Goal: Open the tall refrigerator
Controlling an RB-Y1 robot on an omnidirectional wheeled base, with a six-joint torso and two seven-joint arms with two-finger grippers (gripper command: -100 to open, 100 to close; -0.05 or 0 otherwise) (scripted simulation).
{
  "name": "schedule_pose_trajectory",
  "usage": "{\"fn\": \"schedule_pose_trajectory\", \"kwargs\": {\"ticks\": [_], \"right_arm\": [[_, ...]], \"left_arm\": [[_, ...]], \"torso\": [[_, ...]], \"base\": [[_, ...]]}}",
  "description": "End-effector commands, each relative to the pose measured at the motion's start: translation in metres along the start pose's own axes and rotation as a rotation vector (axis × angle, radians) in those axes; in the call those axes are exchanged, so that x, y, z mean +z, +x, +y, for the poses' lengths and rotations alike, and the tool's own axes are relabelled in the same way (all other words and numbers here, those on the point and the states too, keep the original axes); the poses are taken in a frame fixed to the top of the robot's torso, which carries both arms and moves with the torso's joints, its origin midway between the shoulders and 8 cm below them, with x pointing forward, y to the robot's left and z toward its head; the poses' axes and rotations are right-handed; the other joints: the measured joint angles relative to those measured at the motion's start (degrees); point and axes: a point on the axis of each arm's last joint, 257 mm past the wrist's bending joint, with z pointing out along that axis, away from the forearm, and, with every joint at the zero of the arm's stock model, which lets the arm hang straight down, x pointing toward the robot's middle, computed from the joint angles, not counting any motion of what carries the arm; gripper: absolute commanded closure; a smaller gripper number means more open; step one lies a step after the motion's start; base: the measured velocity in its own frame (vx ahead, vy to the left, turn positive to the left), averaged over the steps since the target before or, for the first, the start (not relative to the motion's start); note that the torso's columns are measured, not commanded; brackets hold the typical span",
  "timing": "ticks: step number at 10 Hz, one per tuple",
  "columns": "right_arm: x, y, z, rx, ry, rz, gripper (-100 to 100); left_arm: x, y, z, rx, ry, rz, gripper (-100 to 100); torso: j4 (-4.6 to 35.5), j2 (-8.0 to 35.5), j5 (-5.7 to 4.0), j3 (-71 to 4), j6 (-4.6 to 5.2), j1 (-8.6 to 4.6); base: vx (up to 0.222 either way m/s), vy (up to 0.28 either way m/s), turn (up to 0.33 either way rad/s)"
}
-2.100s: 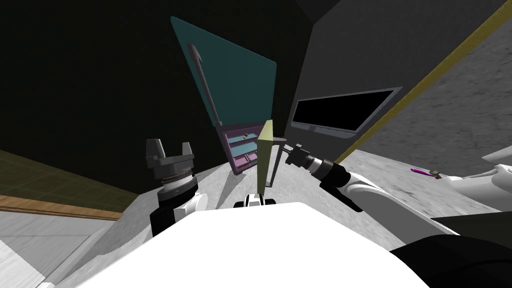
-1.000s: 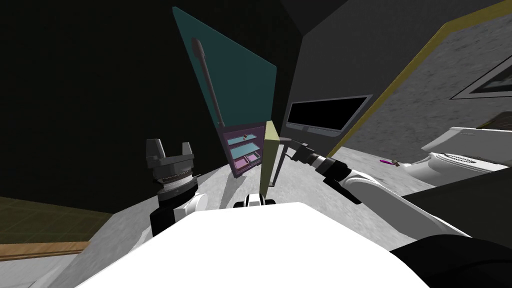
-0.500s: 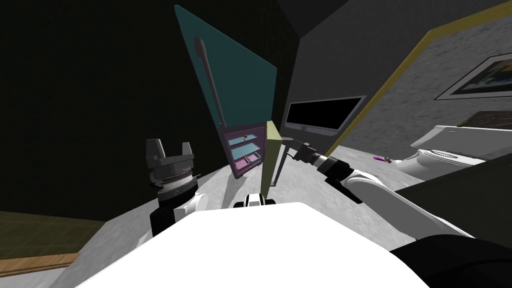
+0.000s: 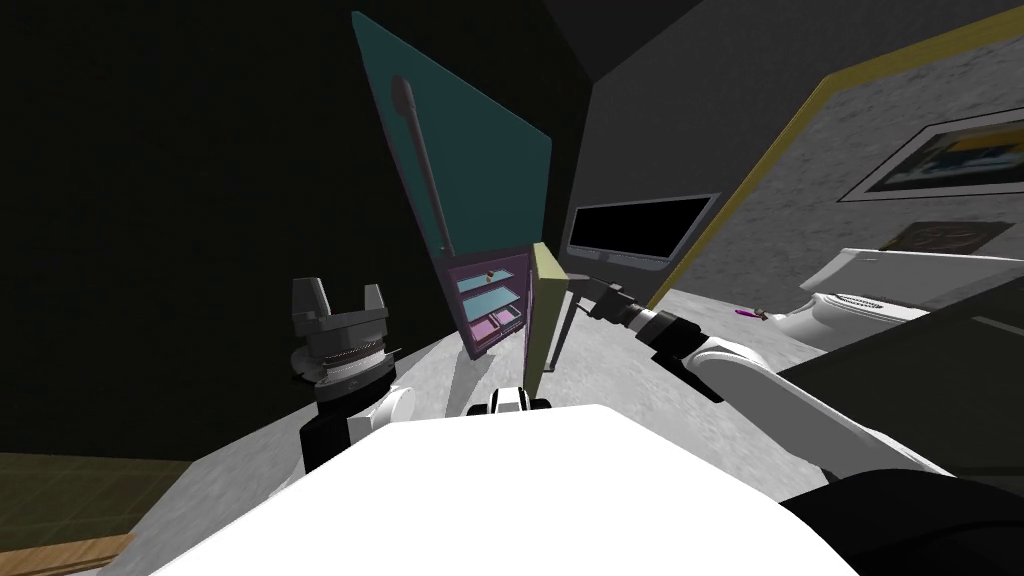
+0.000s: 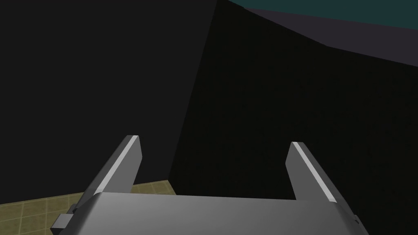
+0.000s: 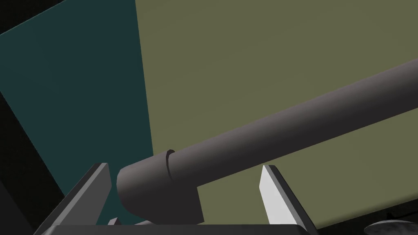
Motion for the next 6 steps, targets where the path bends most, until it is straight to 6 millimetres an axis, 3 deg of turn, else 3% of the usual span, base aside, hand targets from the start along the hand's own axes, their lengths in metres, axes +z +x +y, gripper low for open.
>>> {"fn": "schedule_pose_trajectory", "kwargs": {"ticks": [1, 6], "right_arm": [[-0.0019, 0.0049, -0.0216, -0.028, 0.054, 0.009, -100], [-0.0026, 0.0103, -0.0242, -0.036, 0.059, 0.021, -100]], "left_arm": [[0.0, 0.0, 0.0, 0.0, 0.0, 0.0, 0], [0.0, 0.0, 0.0, 0.0, 0.0, 0.0, 0]], "torso": [[0.0, 0.1, 0.01, 0.0, 0.09, 0.03], [-0.1, -0.1, 0.05, 0.0, -0.13, 0.31]], "base": [[0.004, 0.032, -0.029], [0.002, 0.021, -0.015]]}}
